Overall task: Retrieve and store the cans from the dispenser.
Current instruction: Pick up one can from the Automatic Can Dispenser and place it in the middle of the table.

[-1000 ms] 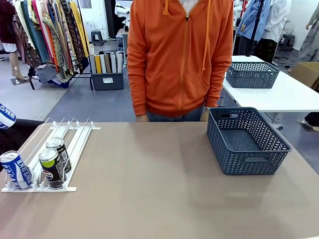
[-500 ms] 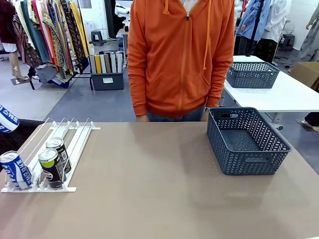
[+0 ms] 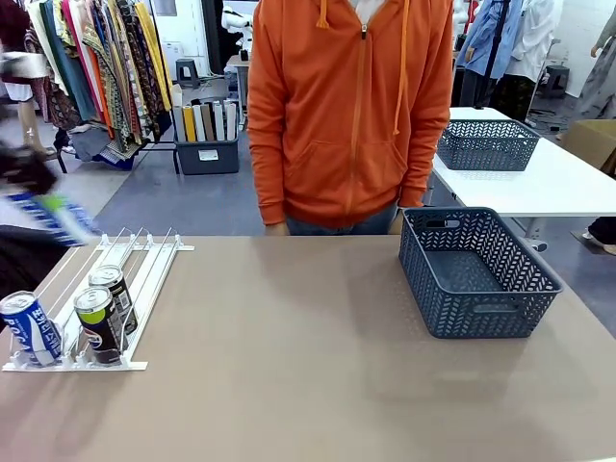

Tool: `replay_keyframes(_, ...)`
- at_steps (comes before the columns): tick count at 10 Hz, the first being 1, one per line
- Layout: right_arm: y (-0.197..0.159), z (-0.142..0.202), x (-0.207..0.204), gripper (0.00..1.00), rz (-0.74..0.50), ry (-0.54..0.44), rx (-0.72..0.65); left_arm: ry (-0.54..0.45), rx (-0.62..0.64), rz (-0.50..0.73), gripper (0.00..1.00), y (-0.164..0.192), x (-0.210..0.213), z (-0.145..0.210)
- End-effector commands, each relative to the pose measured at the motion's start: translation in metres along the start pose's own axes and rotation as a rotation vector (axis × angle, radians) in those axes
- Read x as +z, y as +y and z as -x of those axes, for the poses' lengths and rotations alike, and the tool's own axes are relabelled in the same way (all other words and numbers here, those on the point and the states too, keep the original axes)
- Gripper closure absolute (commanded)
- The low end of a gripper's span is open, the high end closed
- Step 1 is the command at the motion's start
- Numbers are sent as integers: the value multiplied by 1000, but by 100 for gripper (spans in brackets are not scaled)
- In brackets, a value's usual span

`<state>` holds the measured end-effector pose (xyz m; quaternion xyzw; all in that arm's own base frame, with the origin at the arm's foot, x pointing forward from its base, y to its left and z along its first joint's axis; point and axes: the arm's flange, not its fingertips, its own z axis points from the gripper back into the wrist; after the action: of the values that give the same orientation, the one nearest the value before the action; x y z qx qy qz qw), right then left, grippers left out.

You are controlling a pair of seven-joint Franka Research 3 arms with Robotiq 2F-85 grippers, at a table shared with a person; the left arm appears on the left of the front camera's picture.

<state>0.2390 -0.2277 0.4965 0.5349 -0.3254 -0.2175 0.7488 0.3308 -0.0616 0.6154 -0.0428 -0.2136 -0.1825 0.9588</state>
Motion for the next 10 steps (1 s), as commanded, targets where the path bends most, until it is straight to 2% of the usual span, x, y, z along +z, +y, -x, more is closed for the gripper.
replay_keyframes(1, 1, -3, -2, 0, -25, -17, 21, 28, -110, 114, 100, -60, -33, -84)
replay_keyframes(3, 1, -3, -2, 0, -25, -17, 21, 171, -259, 101, 100, -174, -111, -124)
replay_keyframes(4, 1, -3, -2, 0, -25, -17, 21, 224, -311, 59, 100, -209, -137, -125)
replay_keyframes(5, 1, -3, -2, 0, -25, -17, 21, 253, -411, 41, 100, -256, -178, -127)
replay_keyframes(6, 1, -3, -2, 0, -25, -17, 21, 237, -482, 57, 100, -284, -204, -126)
replay_keyframes(7, 1, -3, -2, 0, -25, -17, 21, 217, -518, 44, 100, -301, -225, -123)
replay_keyframes(9, 1, -3, -2, 0, -25, -17, 21, 354, -501, 122, 100, -302, -263, -114)
replay_keyframes(10, 1, -3, -2, 0, -25, -17, 21, 385, -490, 146, 100, -301, -275, -110)
